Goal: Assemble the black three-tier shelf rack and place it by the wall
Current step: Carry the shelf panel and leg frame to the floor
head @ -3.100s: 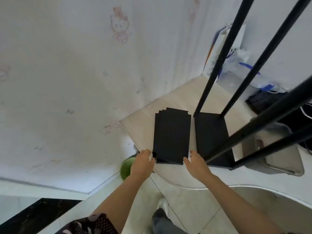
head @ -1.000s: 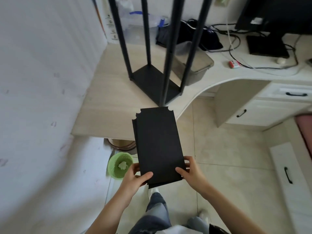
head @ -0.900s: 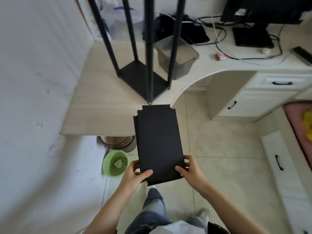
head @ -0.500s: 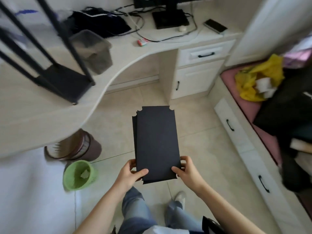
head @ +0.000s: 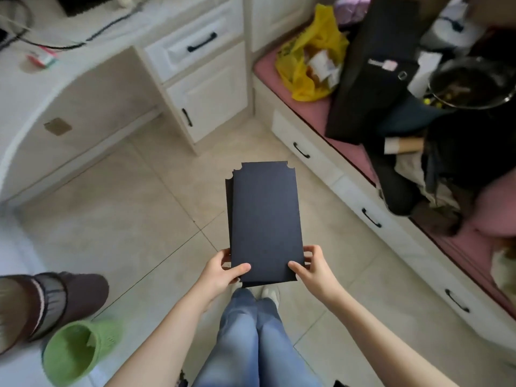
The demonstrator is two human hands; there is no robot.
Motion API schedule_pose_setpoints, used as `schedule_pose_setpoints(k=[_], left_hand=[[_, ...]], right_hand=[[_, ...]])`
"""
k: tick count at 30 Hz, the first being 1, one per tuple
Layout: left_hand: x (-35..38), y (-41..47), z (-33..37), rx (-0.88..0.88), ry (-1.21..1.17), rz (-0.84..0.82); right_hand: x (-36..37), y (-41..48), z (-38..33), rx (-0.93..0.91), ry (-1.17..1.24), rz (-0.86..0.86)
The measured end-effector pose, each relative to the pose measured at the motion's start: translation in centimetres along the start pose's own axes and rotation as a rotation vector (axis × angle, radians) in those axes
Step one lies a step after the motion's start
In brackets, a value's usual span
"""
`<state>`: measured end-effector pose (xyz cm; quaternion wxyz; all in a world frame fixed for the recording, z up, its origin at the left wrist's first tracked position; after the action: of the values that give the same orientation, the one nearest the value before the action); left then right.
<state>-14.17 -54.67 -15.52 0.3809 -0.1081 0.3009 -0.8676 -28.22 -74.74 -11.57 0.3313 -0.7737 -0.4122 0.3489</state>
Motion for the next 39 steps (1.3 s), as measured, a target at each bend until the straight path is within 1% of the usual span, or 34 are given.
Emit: schedule_pose_setpoints(k=[4,9,15,22,29,34,39], left_hand=[[2.8,3.0,-1.0,-0.03,0.065,-0.075],[5.7,7.5,-2.7,-0.035,0.224,-0.201],[9.1,14.2,-6.3,-0.07,0.286,-0.365],[11.7,24.1,-14.2,-0.082,0.391,-0.428],[12.1,33.4,-25.8,-0.063,0.449,-0.416],[11.4,39.9,-33.0,-0.079,0.468,-0.44],[11.6,46.0,-37.8,-0.033,0.469,-0.429]], right_hand=[[-1.9,1.9,3.4,0.079,0.078,0.073],[-2.7,4.9,7.5,0.153,0.142,0.138],[-2.0,11.2,11.5,0.153,0.087,0.204],[0.2,23.2,18.2,0.188,0.107,0.215],[4.9,35.7,26.5,0.253,0.1,0.186],[8.0,43.4,30.3,0.294,0.078,0.188],[9.7,51.0,32.8,0.3,0.057,0.179]])
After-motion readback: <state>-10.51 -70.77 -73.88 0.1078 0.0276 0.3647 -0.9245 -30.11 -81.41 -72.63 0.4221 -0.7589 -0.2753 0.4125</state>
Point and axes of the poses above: each hand's wrist, its own y-axis towards the middle knuckle, its own x-axis out of the palm, z = x × y, the point moved 9 cm from there along y, towards the middle knuckle, and after that the axes turned 13 degrees about x, right-handed, at the moved point
